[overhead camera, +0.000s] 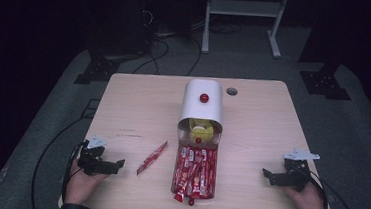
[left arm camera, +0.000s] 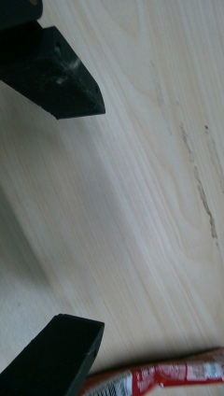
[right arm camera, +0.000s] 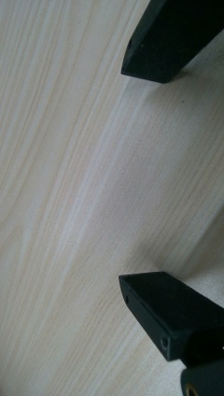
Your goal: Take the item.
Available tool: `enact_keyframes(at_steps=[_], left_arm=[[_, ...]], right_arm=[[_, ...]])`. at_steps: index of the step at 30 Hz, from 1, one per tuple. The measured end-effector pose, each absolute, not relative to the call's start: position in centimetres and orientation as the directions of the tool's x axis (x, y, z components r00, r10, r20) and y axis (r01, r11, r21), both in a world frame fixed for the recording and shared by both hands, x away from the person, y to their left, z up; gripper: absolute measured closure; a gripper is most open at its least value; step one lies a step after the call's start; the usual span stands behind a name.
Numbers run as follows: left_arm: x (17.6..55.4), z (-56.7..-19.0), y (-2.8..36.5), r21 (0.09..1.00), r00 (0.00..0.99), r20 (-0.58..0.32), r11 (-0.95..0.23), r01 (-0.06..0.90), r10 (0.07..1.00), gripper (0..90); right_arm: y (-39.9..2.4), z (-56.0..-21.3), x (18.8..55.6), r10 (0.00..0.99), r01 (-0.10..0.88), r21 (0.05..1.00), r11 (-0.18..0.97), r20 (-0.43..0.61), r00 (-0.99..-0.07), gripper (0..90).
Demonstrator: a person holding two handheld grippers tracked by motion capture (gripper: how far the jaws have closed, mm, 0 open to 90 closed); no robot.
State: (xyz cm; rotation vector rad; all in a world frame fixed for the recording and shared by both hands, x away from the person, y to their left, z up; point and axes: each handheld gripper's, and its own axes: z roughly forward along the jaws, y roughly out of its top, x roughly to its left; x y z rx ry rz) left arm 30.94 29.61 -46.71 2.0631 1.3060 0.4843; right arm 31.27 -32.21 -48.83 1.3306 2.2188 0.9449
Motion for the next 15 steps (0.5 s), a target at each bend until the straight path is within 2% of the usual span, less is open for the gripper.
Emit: enact_keyframes(at_steps=[8, 15], left_arm=[[31.2, -47.6, 30.2, 0.660, 0.424, -0.015, -0.309, 0.684, 0.905, 0.0], [31.1, -47.9, 30.1, 0.677, 0.432, 0.014, -0.327, 0.659, 0.902, 0.0]], right_arm=[[-32.2, -48.8, 31.3, 0.879, 0.620, 0.715, 0.323, 0.015, -0.476, 1.3], [-32.2, -48.8, 31.3, 0.879, 0.620, 0.715, 0.323, 0.015, -0.476, 1.3]])
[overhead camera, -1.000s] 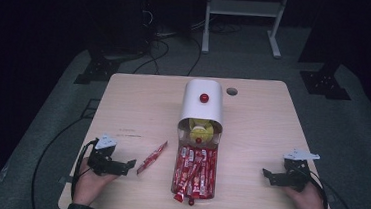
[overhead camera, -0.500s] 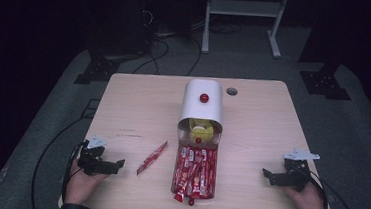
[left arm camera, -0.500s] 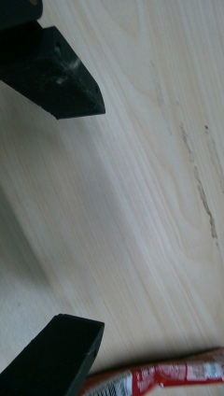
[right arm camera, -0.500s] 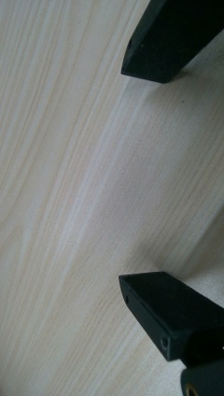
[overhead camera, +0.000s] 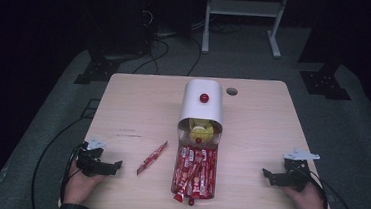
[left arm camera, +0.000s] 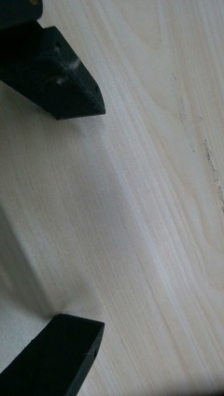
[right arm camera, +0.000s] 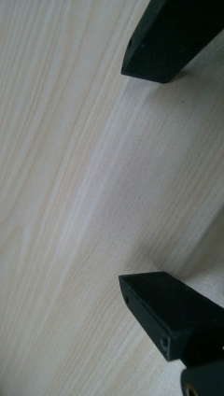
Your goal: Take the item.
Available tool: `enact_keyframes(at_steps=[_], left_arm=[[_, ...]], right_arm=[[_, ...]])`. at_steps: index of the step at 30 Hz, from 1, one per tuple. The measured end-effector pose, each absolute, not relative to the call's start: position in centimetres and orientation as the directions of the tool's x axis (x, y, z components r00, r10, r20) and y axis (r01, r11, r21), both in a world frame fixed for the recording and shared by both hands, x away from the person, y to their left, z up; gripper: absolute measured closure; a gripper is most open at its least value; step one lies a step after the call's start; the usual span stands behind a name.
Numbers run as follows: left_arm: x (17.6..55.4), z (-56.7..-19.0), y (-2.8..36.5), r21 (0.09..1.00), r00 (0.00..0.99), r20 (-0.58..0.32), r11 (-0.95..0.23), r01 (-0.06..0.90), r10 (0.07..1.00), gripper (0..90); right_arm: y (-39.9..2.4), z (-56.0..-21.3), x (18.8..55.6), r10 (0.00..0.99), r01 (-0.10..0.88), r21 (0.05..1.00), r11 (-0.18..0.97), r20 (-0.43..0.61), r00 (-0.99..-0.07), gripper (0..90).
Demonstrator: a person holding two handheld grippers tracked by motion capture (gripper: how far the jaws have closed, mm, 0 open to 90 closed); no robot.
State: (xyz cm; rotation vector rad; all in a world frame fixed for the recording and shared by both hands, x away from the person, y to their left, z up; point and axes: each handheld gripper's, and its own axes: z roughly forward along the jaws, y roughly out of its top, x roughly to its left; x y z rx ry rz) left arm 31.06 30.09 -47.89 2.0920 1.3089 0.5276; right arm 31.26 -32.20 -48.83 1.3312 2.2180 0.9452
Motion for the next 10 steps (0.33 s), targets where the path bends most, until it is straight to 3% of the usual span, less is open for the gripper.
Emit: enact_keyframes(at_steps=[10], left_arm=[[30.80, -48.32, 30.32, 0.717, 0.450, 0.020, -0.326, 0.616, 0.893, 0.0]], right_arm=[[-32.19, -48.84, 31.25, 0.880, 0.619, 0.715, 0.323, 0.014, -0.476, 1.4]])
